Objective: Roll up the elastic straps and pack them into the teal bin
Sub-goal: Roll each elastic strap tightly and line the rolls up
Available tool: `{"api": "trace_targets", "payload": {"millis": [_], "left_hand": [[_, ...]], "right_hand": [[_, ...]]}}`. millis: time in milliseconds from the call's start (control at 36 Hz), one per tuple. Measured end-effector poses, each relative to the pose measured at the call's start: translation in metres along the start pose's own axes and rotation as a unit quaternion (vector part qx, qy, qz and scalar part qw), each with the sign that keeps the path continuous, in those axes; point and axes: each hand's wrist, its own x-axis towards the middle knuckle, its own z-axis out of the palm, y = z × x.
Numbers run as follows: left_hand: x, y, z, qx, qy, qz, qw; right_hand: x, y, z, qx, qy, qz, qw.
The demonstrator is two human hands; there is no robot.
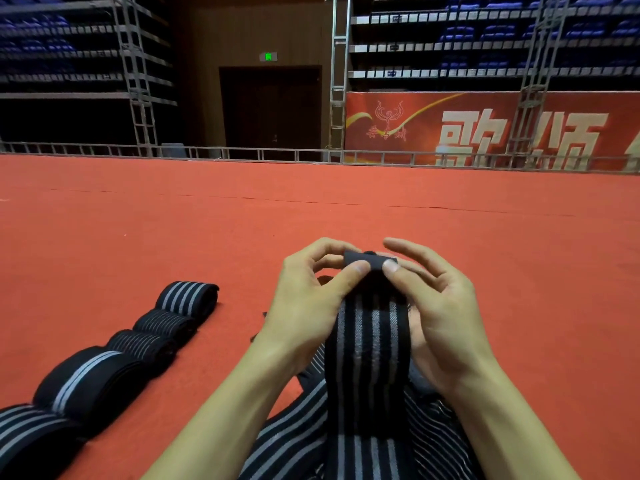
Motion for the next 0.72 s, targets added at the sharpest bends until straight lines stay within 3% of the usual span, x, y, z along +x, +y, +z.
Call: {"api": "trace_targets", "payload": {"millis": [250,444,583,722], "left_hand": [[0.001,-0.005,0.000,0.044,-0.025,0.099,0.994],[0.003,-0.009,0.000,0.051,-0.061,0.151,0.985],[0.004,-0.010,-0.002,0.039,-0.063,0.153,0.985],[0.003,-0.011,-0.003,0.048,-0.068,0.075,0.994]], "right_hand": [[-0.001,-0.004,0.001,-0.055,-0.031,0.038,0.997],[-0.001,-0.009,-0.005,-0.026,-0.063,0.076,0.995],[-0.001,-0.011,-0.004,0.019,-0.053,0.054,0.997],[-0.002,-0.011,-0.005,-0.010,-0.049,0.031,0.998]]}}
